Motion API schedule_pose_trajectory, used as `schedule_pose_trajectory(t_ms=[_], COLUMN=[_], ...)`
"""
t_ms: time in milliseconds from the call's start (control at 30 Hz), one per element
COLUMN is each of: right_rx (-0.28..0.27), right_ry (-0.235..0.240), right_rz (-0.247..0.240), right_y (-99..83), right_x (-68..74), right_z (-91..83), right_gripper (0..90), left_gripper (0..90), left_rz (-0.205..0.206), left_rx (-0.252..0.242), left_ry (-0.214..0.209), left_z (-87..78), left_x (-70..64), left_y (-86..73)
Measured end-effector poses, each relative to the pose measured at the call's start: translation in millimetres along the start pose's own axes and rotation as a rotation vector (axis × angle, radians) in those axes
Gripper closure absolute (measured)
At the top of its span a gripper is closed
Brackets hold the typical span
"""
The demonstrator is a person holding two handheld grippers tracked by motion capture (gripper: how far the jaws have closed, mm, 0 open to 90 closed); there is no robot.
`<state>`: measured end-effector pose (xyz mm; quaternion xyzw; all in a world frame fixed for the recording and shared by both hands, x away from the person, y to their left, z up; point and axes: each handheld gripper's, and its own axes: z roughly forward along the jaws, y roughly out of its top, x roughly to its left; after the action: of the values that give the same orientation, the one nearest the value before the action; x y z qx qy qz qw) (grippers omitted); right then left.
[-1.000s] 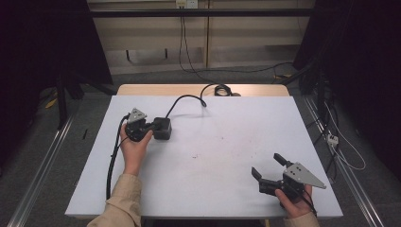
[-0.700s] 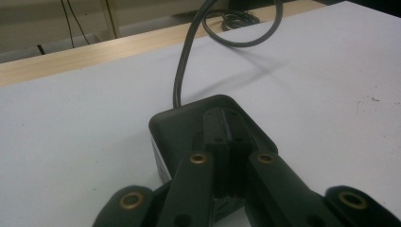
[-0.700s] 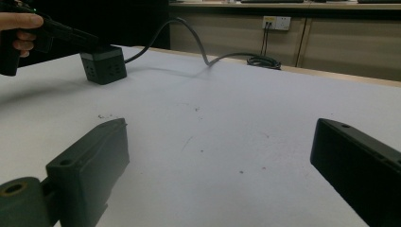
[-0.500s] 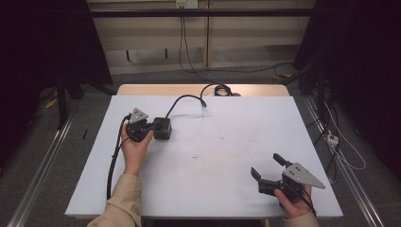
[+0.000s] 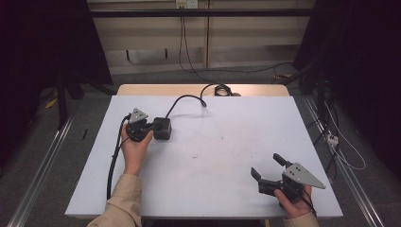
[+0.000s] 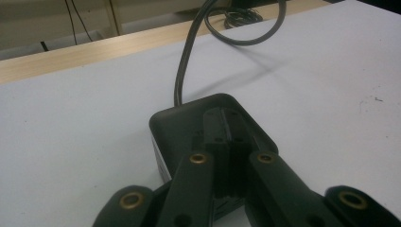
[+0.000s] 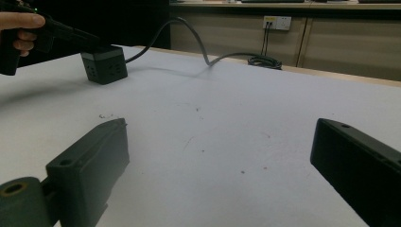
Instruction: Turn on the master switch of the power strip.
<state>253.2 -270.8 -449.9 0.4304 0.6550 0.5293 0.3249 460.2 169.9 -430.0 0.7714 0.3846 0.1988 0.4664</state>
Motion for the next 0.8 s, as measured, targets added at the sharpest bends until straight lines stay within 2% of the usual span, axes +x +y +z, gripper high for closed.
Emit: schedule_pose_trajectory(t_ms=[800], right_rx=[0.002], right_ry=[0.001], right_rz=[0.002], right_y=[-0.2], right_x=[-0.3], right_z=[0.5], right_gripper=[4.9], left_gripper=[90.0], left_rz=[-0.005], left_rx=[0.004], left_ry=[0.013], left_z=[0.3], left_x=[-1.5], left_y=[0.0])
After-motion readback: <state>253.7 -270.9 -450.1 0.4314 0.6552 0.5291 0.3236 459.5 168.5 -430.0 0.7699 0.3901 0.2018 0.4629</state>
